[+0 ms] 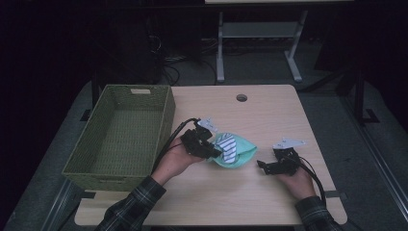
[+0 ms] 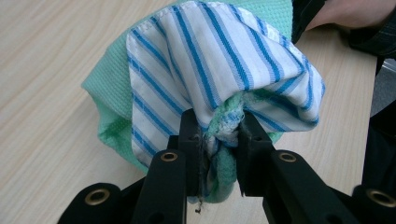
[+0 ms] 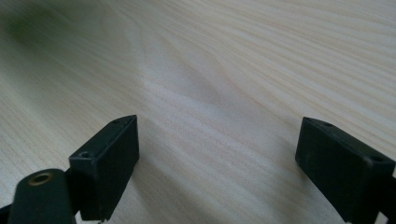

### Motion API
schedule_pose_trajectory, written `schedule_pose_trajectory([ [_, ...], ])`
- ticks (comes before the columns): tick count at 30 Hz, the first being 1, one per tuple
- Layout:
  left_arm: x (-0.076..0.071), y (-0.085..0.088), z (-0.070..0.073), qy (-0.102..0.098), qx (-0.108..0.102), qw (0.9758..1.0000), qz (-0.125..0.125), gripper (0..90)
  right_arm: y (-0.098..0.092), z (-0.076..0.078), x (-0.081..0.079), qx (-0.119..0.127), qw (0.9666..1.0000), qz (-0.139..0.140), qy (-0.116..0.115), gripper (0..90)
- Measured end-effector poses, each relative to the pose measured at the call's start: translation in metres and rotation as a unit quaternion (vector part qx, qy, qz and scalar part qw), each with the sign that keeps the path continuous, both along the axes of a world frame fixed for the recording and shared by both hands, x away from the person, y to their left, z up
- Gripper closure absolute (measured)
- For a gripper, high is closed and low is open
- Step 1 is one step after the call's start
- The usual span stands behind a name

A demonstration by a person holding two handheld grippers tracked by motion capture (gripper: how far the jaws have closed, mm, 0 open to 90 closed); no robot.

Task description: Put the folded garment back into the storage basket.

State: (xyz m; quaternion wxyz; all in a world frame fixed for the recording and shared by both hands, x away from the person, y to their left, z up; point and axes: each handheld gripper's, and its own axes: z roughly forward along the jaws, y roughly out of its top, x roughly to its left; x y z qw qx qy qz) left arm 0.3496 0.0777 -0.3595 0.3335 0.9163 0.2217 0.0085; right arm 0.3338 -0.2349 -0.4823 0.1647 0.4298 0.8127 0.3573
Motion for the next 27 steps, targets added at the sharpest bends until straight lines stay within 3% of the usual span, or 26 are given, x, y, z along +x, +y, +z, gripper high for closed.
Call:
schedule_pose_trajectory([
  [12, 0.003, 0.011, 0.024, -0.017, -0.003, 0.9999, 0.001, 74.3, 0.000, 0.000, 0.000, 0.000, 1.0000, 0.000, 0.000, 12.8],
  [13, 0.002, 0.011, 0.025, -0.016, -0.009, 0.9998, 0.007, 74.3, 0.000, 0.000, 0.000, 0.000, 1.0000, 0.000, 0.000, 12.8],
  [21, 0.005, 0.024, 0.040, -0.029, 0.001, 0.9995, 0.011, 74.2, 0.000, 0.000, 0.000, 0.000, 1.0000, 0.000, 0.000, 12.3],
  [27, 0.005, 0.036, 0.049, -0.037, 0.001, 0.9989, 0.027, 74.2, 0.000, 0.000, 0.000, -0.001, 1.0000, 0.000, 0.000, 12.2],
])
